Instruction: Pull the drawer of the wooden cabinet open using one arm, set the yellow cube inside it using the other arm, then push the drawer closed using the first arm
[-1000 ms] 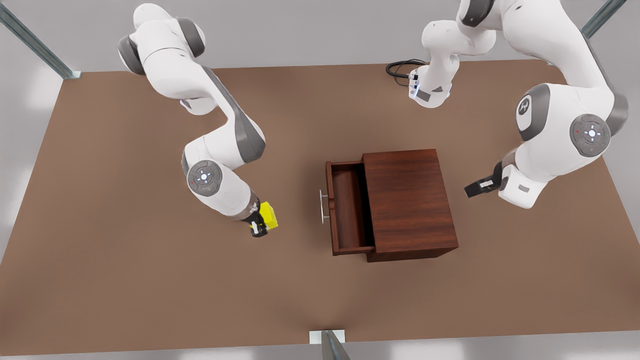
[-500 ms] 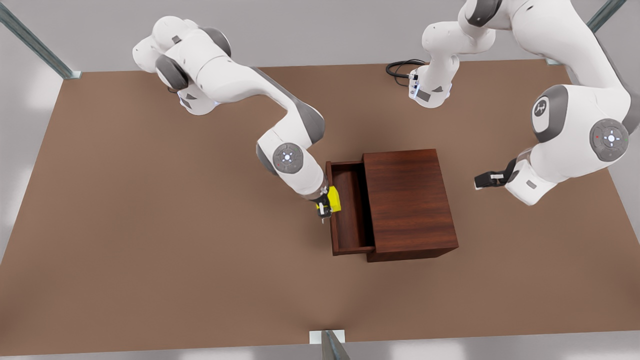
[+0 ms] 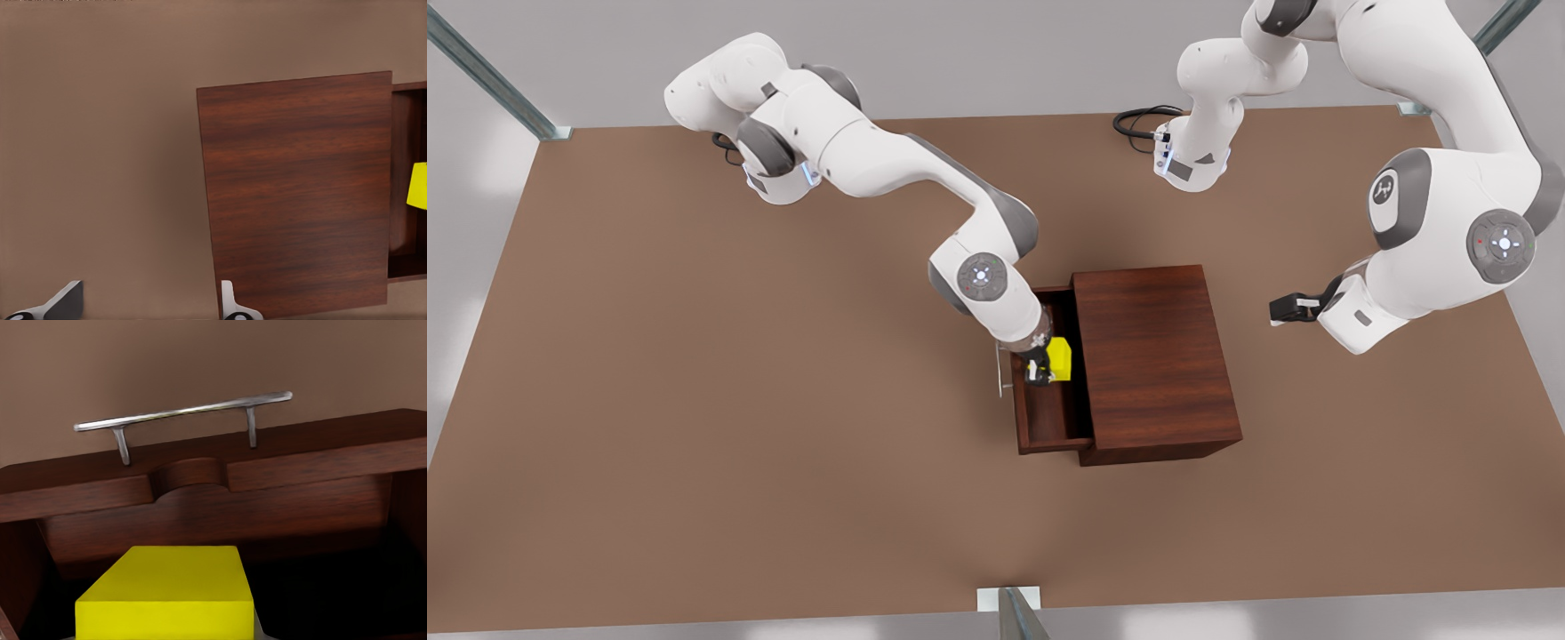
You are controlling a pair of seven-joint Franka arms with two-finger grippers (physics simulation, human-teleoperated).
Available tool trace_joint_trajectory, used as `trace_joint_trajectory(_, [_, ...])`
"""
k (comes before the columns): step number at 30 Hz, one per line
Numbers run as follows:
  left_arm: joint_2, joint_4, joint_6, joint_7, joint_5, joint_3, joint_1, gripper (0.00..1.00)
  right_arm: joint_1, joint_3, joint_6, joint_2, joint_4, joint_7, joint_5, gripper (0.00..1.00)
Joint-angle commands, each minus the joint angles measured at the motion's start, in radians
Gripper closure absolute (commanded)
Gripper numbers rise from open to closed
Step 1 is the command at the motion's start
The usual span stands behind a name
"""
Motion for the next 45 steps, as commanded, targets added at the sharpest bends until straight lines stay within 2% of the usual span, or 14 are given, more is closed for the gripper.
trace_joint_trajectory(1, [-0.001, 0.001, 0.011, 0.088, 0.002, 0.0, -0.001, 0.0, 0.004, -0.001, 0.029, 0.001, 0.001, 0.19, 0.006, 0.39])
trace_joint_trajectory(2, [-0.001, 0.001, 0.011, 0.088, 0.002, 0.0, -0.001, 0.0, 0.004, -0.001, 0.029, 0.001, 0.0, 0.19, 0.006, 0.33])
trace_joint_trajectory(3, [-0.001, 0.001, 0.011, 0.088, 0.002, 0.0, -0.001, 0.0, 0.005, -0.007, 0.029, 0.001, 0.0, 0.189, 0.006, 0.0])
trace_joint_trajectory(8, [-0.001, 0.001, 0.009, 0.085, 0.004, -0.002, -0.003, 0.0, 0.001, -0.018, -0.002, -0.019, 0.0, 0.172, -0.001, 0.0])
trace_joint_trajectory(10, [0.0, 0.001, 0.011, 0.082, 0.005, -0.002, -0.006, 0.0, -0.117, -0.02, -0.222, -0.131, -0.009, 0.039, -0.001, 0.0])
trace_joint_trajectory(13, [-0.007, 0.001, 0.003, 0.068, 0.004, 0.0, -0.006, 0.0, -0.59, 0.307, -0.433, -0.325, -0.143, -0.4, -0.205, 0.0])
trace_joint_trajectory(14, [-0.013, 0.001, 0.001, -0.018, 0.002, -0.003, -0.007, 0.23, -0.758, 0.453, -0.46, -0.368, -0.212, -0.568, -0.316, 0.0])
trace_joint_trajectory(15, [-0.013, 0.008, 0.001, -0.183, -0.001, -0.019, -0.024, 0.94, -0.926, 0.536, -0.465, -0.431, -0.31, -0.904, -0.429, 0.0])
trace_joint_trajectory(16, [-0.013, 0.028, 0.0, -0.366, -0.007, -0.033, -0.053, 1.0, -0.929, 0.459, -0.555, -0.448, -0.319, -1.286, -0.437, 0.0])
trace_joint_trajectory(18, [-0.017, 0.037, -0.048, -0.763, -0.005, -0.118, -0.079, 1.0, -0.65, -0.01, -0.756, -0.398, -0.222, -1.898, -0.414, 0.0])
trace_joint_trajectory(23, [0.046, 0.091, 0.101, -1.796, 0.002, -0.241, -0.21, 1.0, -0.628, -0.161, -0.543, -0.522, -0.434, -2.34, -0.21, 0.0])
trace_joint_trajectory(25, [0.085, 0.091, 0.136, -2.018, 0.004, -0.24, -0.289, 1.0, -0.633, -0.178, -0.482, -0.605, -0.56, -2.35, -0.219, 0.0])
trace_joint_trajectory(32, [0.218, 0.123, 0.416, -2.699, 0.208, -0.235, -0.477, 1.0, -0.636, -0.176, -0.494, -0.596, -0.52, -2.41, -0.215, 0.0])
trace_joint_trajectory(45, [0.367, 0.131, 0.704, -2.788, 0.3, -0.189, -0.607, 1.0, -0.633, -0.173, -0.494, -0.594, -0.52, -2.396, -0.213, 0.0])
